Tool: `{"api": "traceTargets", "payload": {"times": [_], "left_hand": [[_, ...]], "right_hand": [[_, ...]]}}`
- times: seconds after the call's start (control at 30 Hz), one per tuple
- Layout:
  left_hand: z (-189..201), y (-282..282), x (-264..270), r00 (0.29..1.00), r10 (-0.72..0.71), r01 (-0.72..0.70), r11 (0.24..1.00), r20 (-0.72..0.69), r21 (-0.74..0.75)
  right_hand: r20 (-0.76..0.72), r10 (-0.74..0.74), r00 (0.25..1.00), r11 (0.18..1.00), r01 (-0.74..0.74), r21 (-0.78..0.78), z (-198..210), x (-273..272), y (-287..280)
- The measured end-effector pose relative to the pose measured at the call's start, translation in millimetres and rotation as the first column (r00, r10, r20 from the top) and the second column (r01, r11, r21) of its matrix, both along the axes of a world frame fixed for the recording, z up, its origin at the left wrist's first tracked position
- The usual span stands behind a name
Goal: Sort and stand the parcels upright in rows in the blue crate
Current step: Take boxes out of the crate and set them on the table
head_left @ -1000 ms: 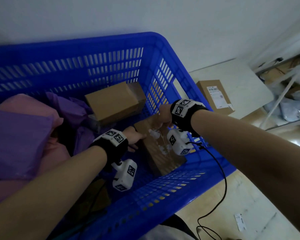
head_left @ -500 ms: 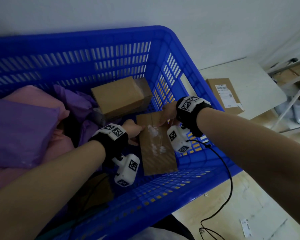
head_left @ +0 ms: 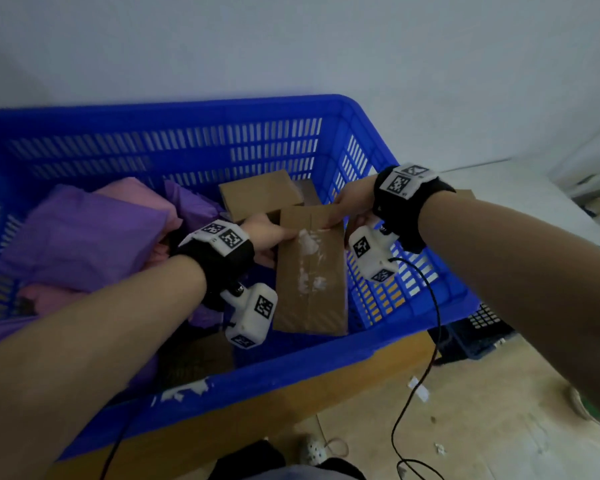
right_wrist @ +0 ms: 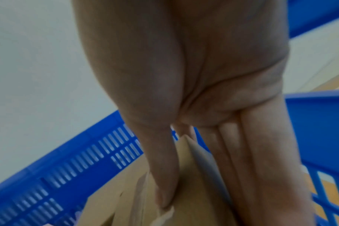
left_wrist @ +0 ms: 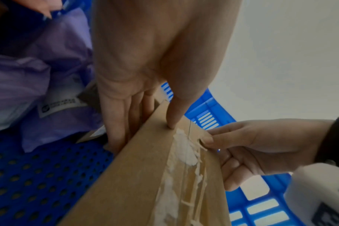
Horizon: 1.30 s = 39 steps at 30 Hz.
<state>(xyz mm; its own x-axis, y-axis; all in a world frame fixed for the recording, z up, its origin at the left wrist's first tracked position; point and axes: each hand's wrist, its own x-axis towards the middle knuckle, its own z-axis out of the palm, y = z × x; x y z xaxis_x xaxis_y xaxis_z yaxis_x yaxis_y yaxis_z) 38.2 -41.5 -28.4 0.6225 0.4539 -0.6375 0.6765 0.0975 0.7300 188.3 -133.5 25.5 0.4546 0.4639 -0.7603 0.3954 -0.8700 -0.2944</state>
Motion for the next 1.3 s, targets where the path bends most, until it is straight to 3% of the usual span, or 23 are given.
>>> {"api": "traceTargets", "payload": {"times": [0.17,0.3,0.43,0.53,0.73,0.9,0.97,1.1,1.2,1.3], "left_hand": [[34,-9,-11,0.999,-0.029,0.026,0.995,0.023,0.099],[62,-13,-17,0.994,-0.105,0.11,0.966,-0.031,0.232],[82,-19,-19,0.975,-0.199,0.22,0.932,-0.102,0.287],[96,-28,-19,0.974,-0.195,0.222,0.922,-0.115,0.316],[110,-40,-21,0.981,-0.191,0.194,0.923,-0.044,0.332],[94,-11,-19,0.991,-0.079,0.036,0.934,0.107,0.356],[106,-7,-30,0.987,-0.012,-0.045,0.938,0.163,0.344],[128,3,-48,0.957,0.015,-0.093,0.962,0.289,0.256],[138,19,-53,0.929,0.052,-0.14,0.966,0.366,0.218],[147,37,-53,0.891,0.083,-0.162,0.976,0.446,0.143]], "right_hand": [[-0.015,-0.013,1.0,0.994,0.014,0.105,29,-12,-16],[0.008,-0.018,1.0,0.99,0.017,0.141,56,-17,-24],[0.039,-0.024,0.999,0.98,0.016,0.199,78,-20,-28],[0.017,-0.086,0.996,0.956,0.077,0.282,87,-24,-30],[-0.066,-0.147,0.987,0.883,0.161,0.44,112,-34,-31],[-0.171,-0.11,0.979,0.82,0.187,0.541,126,-45,-35],[-0.185,-0.08,0.979,0.767,0.179,0.617,129,-48,-37],[-0.106,-0.13,0.986,0.644,0.165,0.747,127,-43,-37],[0.022,-0.183,0.983,0.622,0.099,0.777,123,-38,-36],[0.015,-0.205,0.979,0.612,0.116,0.782,117,-35,-35]]}}
